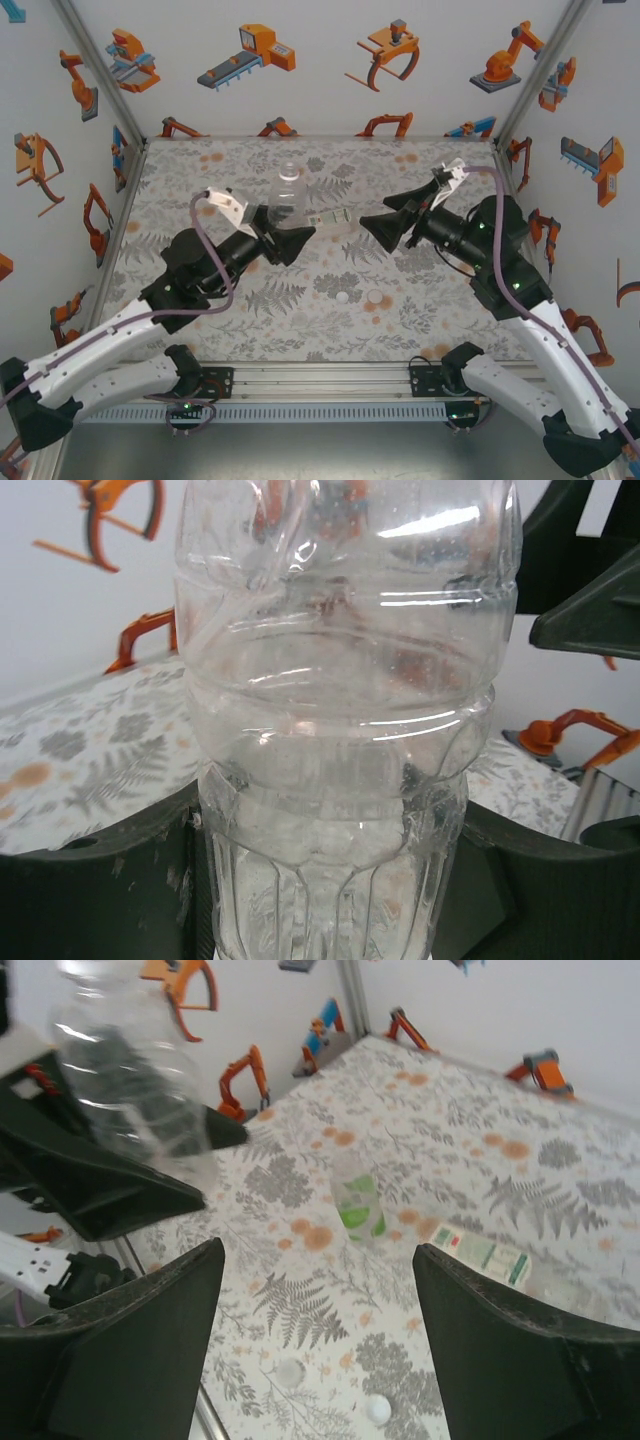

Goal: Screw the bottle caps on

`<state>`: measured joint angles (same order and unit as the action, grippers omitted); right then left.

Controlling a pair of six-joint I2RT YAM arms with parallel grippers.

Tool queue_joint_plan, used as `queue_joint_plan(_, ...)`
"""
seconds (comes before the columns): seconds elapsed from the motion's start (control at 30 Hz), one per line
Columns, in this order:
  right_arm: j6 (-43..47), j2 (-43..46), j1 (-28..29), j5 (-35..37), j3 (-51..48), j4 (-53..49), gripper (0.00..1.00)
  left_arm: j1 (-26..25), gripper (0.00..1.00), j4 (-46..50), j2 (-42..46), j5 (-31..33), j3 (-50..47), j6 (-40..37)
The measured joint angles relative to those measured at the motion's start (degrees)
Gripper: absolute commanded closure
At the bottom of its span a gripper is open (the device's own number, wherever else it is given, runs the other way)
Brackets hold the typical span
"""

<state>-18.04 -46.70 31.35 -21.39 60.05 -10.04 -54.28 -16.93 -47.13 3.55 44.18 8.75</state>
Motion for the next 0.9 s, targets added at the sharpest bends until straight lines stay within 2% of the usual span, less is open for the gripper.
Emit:
queue_joint_plan(0.2, -4.8, -2.4, 1.0, 8.1, -5.5, -6.3, 0.39, 0.0, 1.00, 8.1, 10.0, 6.4, -4.0, 0.0)
queue_joint_plan(0.4, -9.5, -8.7, 2.8, 14.4, -8.8, -11.5, 0.40, 0.0, 1.00, 14.4, 15.6, 8.5, -4.5, -0.1)
queue_joint_plan(0.9, -14.2, -24.2, 15.7, 23.3, -11.3, -12.7, 0.42, 1.2, 1.00, 18.9, 15.3, 7.1, -5.7, -3.3)
